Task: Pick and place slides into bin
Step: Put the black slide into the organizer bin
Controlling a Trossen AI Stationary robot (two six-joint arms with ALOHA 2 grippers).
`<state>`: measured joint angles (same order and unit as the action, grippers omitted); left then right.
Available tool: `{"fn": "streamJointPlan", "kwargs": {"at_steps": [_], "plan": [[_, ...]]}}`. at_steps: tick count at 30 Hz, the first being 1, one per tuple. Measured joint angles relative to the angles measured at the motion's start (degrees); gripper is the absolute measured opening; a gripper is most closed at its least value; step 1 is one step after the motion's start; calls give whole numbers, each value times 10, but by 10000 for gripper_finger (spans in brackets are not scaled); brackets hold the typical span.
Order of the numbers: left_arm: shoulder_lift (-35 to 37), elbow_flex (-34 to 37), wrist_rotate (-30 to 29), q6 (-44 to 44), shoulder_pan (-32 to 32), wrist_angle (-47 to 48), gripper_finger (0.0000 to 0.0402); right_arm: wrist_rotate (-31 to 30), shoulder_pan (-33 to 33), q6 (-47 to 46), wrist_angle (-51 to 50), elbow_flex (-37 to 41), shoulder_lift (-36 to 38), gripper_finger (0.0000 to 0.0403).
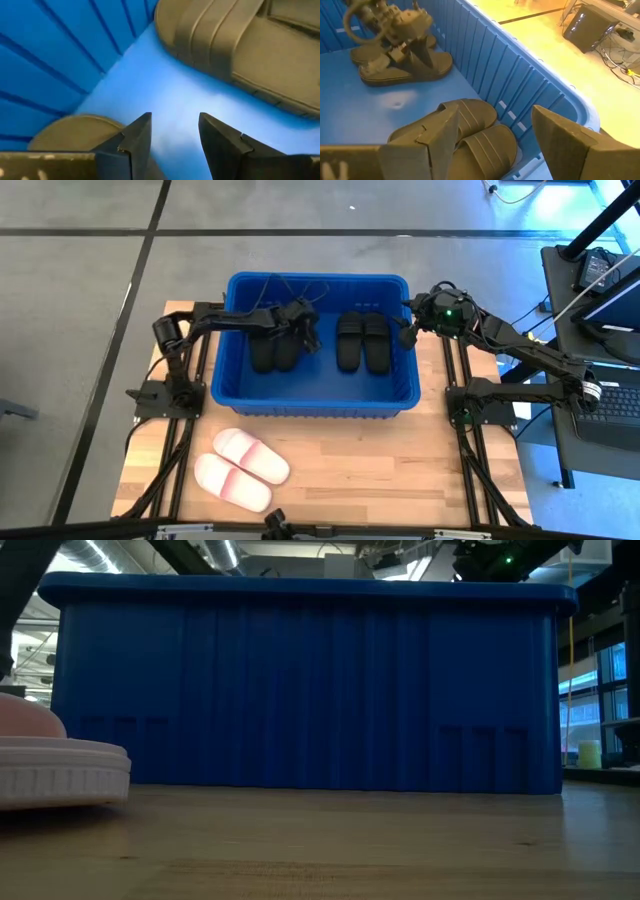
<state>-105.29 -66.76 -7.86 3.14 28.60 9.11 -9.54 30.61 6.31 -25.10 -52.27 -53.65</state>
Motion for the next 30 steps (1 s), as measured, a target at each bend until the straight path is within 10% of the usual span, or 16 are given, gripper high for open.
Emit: {"fn": "streamJointPlan", "kwargs": {"at_steps": [30], "plan": [[-19, -2, -115, 68, 27, 88, 158, 0, 0, -3, 0, 0, 0, 251]]}}
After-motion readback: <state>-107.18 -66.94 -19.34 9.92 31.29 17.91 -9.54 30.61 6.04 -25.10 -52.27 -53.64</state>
